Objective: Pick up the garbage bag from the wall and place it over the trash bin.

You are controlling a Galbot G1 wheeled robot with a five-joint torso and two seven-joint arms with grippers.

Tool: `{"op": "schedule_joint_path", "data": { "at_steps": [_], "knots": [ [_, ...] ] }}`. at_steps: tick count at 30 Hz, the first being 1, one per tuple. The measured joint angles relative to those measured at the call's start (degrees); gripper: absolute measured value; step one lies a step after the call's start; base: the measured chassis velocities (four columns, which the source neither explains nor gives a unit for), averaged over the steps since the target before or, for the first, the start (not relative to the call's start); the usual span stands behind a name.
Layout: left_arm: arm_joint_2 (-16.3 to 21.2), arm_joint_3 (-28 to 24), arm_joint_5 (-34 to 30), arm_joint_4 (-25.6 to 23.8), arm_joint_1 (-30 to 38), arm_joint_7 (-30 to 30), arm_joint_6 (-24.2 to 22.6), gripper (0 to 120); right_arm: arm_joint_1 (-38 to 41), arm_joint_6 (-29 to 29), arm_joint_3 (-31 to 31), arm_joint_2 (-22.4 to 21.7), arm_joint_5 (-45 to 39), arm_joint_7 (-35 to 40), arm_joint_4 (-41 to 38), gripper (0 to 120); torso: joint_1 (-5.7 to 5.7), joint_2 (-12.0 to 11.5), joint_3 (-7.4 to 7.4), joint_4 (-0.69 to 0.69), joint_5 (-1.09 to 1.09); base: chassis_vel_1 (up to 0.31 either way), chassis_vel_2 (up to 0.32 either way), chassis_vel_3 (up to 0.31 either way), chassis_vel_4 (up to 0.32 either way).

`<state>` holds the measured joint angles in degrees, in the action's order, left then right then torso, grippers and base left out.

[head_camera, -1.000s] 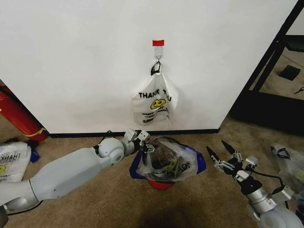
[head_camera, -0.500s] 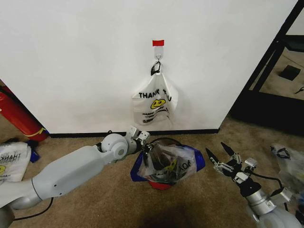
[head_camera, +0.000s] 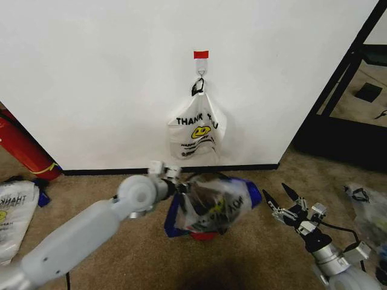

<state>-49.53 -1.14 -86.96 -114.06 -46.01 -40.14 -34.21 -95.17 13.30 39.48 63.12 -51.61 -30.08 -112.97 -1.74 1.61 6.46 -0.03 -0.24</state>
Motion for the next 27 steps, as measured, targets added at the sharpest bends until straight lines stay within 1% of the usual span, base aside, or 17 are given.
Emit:
{"op": "schedule_joint_path", "data": {
  "at_steps": [1, 3, 4, 5, 6, 10, 12, 14, 17, 19, 23, 24, 25, 27],
  "knots": [
    [-0.3, 2.6, -0.4, -1.0, -2.8, -1.0, 1.1, 2, -0.1, 0.0, -0.1, 0.2, 0.0, 0.6, -0.2, 100, 0.0, 0.0, 0.0, 0.01, 0.0, 0.0, 0.0, 0.0, 0.0],
    [-0.4, 5.2, -0.5, -2.1, -5.7, -2.0, 2.5, 2, -0.2, 0.0, -0.2, 0.3, 0.0, 1.4, -0.5, 100, 0.0, 0.0, 0.0, -0.01, 0.0, 0.0, 0.0, 0.0, 0.0],
    [-0.4, 5.2, -0.5, -2.1, -5.7, -2.0, 2.5, 2, -0.2, 0.0, -0.2, 0.3, 0.0, 1.4, -0.5, 100, 0.0, 0.0, 0.0, -0.01, 0.0, 0.0, 0.0, 0.0, 0.0],
    [-0.5, 7.2, 0.2, -3.4, -8.5, -2.8, 4.1, 2, -0.3, 0.0, -0.4, 0.4, 0.0, 2.0, -0.9, 100, 0.0, 0.0, 0.0, -0.02, 0.01, 0.0, 0.0, 0.0, 0.0],
    [-0.6, 7.8, 0.7, -4.1, -9.9, -3.0, 4.8, 2, -0.4, -0.1, -0.5, 0.5, 0.1, 2.4, -1.1, 100, 0.0, 0.0, 0.0, -0.02, 0.02, 0.0, 0.0, 0.0, 0.0],
    [-3.5, 10.4, 6.9, -8.2, -17.8, -5.3, 9.4, 2, -0.6, -0.3, -1.0, 0.8, 1.3, 3.6, -2.1, 100, 0.0, 0.0, 0.0, -0.04, 0.01, 0.0, 0.0, 0.0, 0.0],
    [-4.0, 10.7, 8.1, -8.8, -19.0, -5.7, 10.1, 2, -0.7, -0.3, -1.1, 0.9, 1.5, 3.8, -2.3, 100, 0.0, 0.0, 0.0, -0.03, 0.02, 0.0, 0.0, 0.0, 0.0],
    [-6.2, 11.0, 12.8, -10.8, -23.2, -6.3, 12.6, 2, -1.5, -0.4, -1.3, 1.3, 2.3, 4.1, -2.7, 100, 0.0, 0.0, 0.0, -0.01, 0.01, 0.0, 0.0, 0.0, 0.0],
    [-8.2, 11.0, 16.6, -12.1, -25.9, -7.2, 14.3, 2, -2.3, -0.4, -1.3, 1.6, 2.8, 4.2, -3.0, 100, 0.0, 0.0, 0.0, -0.03, 0.02, 0.0, 0.0, 0.0, 0.0],
    [-8.4, 11.0, 16.9, -12.2, -26.0, -7.3, 14.4, 2, -2.3, -0.4, -1.3, 1.6, 2.8, 4.2, -3.0, 100, 0.0, 0.0, 0.0, -0.03, 0.02, 0.0, 0.0, 0.0, 0.0],
    [-12.9, 9.7, 21.5, -10.9, -27.3, -11.4, 17.3, 2, -3.6, -0.3, -1.3, 2.1, 3.8, 4.8, -4.2, 100, 0.0, 0.0, 0.01, -0.01, 0.01, 0.0, 0.0, 0.0, 0.0],
    [-13.8, 9.3, 22.4, -10.4, -27.3, -11.7, 17.6, 2, -3.8, -0.3, -1.2, 2.2, 3.9, 4.9, -4.4, 100, 0.0, 0.0, 0.0, -0.03, 0.01, 0.0, 0.0, 0.0, 0.0],
    [-13.8, 9.3, 22.4, -10.4, -27.3, -11.7, 17.6, 2, -3.8, -0.3, -1.2, 2.2, 3.9, 4.9, -4.4, 100, 0.0, 0.0, 0.0, -0.03, 0.01, 0.0, 0.0, 0.0, 0.0],
    [-15.8, 8.3, 24.5, -9.4, -27.4, -12.3, 18.6, 2, -4.3, -0.3, -1.1, 2.3, 4.2, 5.0, -4.7, 100, 0.0, 0.0, 0.0, -0.03, 0.03, 0.0, 0.0, 0.0, 0.0]
  ]
}}
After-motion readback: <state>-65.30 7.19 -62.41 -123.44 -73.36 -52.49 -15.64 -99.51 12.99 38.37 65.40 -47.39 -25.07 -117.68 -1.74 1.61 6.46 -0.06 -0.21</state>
